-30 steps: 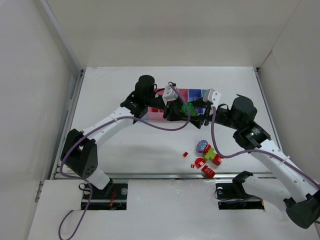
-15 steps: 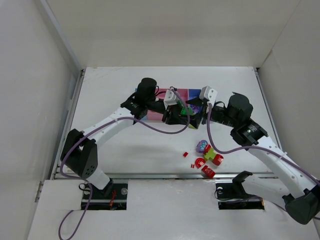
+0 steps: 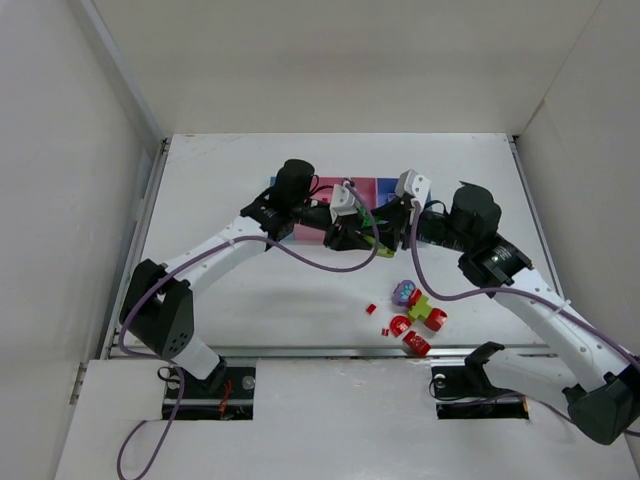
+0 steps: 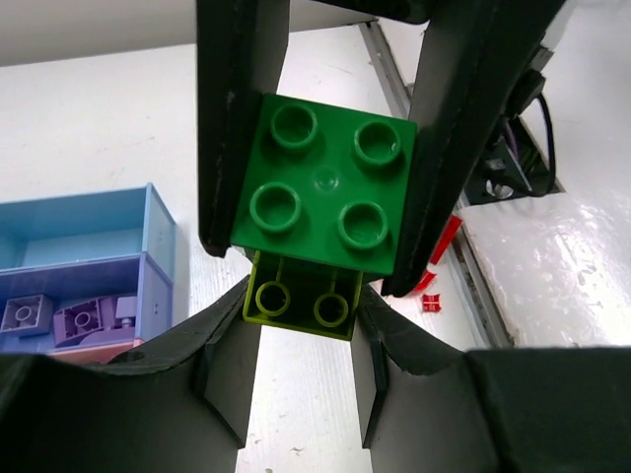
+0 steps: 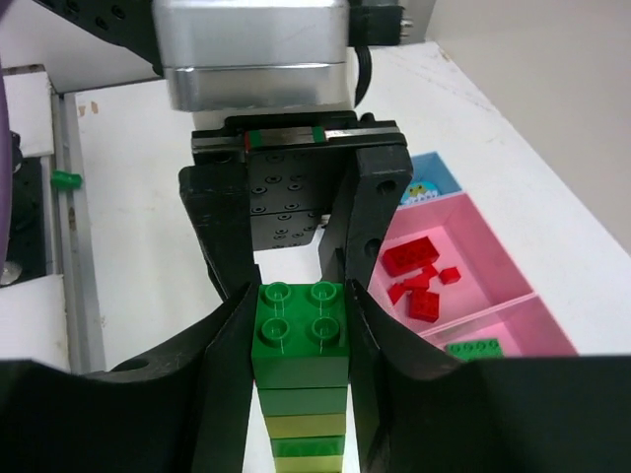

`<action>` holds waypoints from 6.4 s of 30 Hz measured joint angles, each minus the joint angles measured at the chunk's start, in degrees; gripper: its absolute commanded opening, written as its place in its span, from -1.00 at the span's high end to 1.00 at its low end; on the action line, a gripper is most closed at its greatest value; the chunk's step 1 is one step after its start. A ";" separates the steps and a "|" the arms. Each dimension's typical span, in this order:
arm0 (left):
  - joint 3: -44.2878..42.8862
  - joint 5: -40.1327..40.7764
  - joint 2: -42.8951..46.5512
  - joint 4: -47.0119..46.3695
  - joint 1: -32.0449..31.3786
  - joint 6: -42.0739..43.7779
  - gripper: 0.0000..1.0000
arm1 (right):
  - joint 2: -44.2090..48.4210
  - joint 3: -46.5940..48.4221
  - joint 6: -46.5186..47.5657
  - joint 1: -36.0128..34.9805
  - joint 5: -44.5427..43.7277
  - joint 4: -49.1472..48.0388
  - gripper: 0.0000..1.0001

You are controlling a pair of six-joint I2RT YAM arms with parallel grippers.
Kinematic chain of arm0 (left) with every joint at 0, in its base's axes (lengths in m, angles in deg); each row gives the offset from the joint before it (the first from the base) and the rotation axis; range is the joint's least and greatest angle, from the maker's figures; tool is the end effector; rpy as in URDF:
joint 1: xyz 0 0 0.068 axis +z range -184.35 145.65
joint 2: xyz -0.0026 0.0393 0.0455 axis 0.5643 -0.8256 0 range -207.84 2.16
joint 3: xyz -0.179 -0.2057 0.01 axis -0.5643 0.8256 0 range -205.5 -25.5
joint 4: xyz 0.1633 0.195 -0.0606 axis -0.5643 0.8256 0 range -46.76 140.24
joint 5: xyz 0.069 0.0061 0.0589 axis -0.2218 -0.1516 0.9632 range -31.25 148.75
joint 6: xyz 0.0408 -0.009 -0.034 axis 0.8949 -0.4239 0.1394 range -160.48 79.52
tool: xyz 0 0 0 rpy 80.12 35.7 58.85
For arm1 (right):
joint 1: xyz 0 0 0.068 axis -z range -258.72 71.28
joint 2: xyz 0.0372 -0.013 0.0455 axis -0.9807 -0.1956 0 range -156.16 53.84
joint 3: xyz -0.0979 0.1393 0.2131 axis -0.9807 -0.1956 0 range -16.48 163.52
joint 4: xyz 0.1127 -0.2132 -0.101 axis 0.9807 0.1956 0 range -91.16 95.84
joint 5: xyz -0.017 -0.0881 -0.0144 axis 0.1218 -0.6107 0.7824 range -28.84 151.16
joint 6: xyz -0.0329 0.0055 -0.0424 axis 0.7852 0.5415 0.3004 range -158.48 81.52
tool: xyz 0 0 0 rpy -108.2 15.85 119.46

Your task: Sort the legos into containers by color

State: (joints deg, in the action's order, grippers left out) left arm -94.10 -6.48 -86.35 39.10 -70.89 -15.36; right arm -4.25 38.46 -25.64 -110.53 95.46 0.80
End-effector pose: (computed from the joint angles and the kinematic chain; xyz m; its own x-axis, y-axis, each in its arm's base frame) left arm 0.2616 -0.2341 0.3263 0.2063 0.0685 -0.9761 0.9542 -0.2350 0.1852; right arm 0.1860 0.1391 0.3747 0.1290 -0.1360 -0.9823 -0.9065 0.3855 -0.1724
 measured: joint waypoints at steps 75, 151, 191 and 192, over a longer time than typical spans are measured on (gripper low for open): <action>3.06 -5.95 6.91 -18.38 4.11 -15.52 -0.56 | -4.26 6.38 -5.16 1.09 10.73 -2.27 1.00; -3.58 43.74 -16.87 -12.39 1.70 -9.38 1.00 | -42.71 25.27 -22.84 11.17 -29.88 6.75 -0.63; 28.96 29.27 27.78 7.52 5.44 20.35 -0.97 | -29.42 8.44 -7.52 -10.99 -20.28 26.56 -0.26; 30.53 29.31 29.40 8.07 5.20 20.11 -0.97 | -29.42 7.67 -7.67 -11.39 -19.63 26.91 -0.31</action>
State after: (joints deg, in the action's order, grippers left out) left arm -63.56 22.83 -56.95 47.17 -65.68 4.75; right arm -33.66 46.13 -33.31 -121.92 75.83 27.71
